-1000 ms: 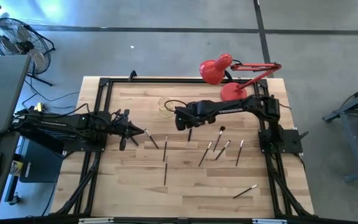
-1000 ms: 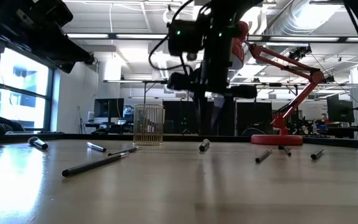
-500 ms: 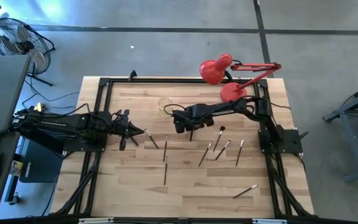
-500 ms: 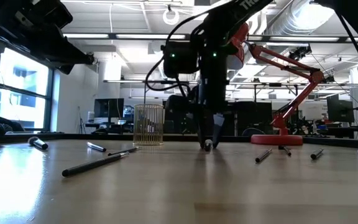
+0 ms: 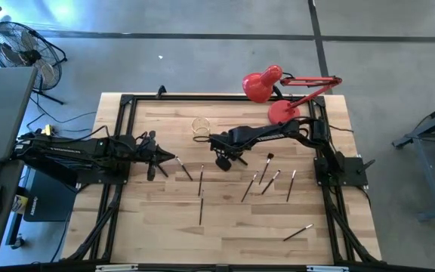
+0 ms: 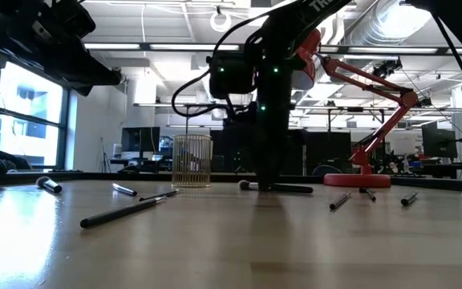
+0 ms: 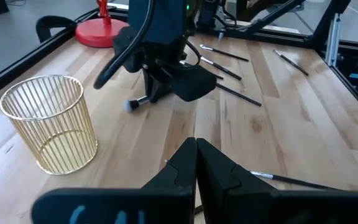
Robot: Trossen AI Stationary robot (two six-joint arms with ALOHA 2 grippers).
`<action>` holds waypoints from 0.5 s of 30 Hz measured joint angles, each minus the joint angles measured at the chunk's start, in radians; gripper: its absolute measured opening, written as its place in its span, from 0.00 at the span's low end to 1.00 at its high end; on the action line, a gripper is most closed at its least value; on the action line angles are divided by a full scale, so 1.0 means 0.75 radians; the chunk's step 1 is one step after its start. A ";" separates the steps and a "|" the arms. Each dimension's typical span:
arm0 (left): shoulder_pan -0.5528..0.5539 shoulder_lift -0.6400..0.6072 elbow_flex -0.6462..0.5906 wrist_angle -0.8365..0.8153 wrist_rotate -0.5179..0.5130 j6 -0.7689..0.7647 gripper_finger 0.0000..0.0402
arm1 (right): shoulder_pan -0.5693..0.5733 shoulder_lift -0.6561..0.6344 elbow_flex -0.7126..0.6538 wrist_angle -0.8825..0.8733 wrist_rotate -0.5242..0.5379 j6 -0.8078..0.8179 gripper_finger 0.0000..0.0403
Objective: Put items in baskets/containers
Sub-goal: Put the blush brush into the wire organizer
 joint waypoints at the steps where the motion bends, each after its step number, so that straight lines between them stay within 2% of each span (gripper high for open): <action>1: 0.000 0.000 0.000 0.000 -0.012 0.000 0.00 | 0.000 0.000 0.000 -0.006 -0.014 -0.015 0.08; 7: 0.000 0.000 0.000 0.001 -0.095 -0.001 0.00 | 0.019 -0.060 -0.013 -0.101 -0.031 -0.084 0.08; 10: 0.000 0.000 0.000 0.001 -0.127 -0.001 0.00 | 0.038 -0.157 -0.045 -0.084 0.013 -0.134 0.08; 15: 0.000 0.001 0.000 0.002 -0.137 -0.001 0.00 | 0.061 -0.412 -0.335 0.196 0.016 -0.131 0.08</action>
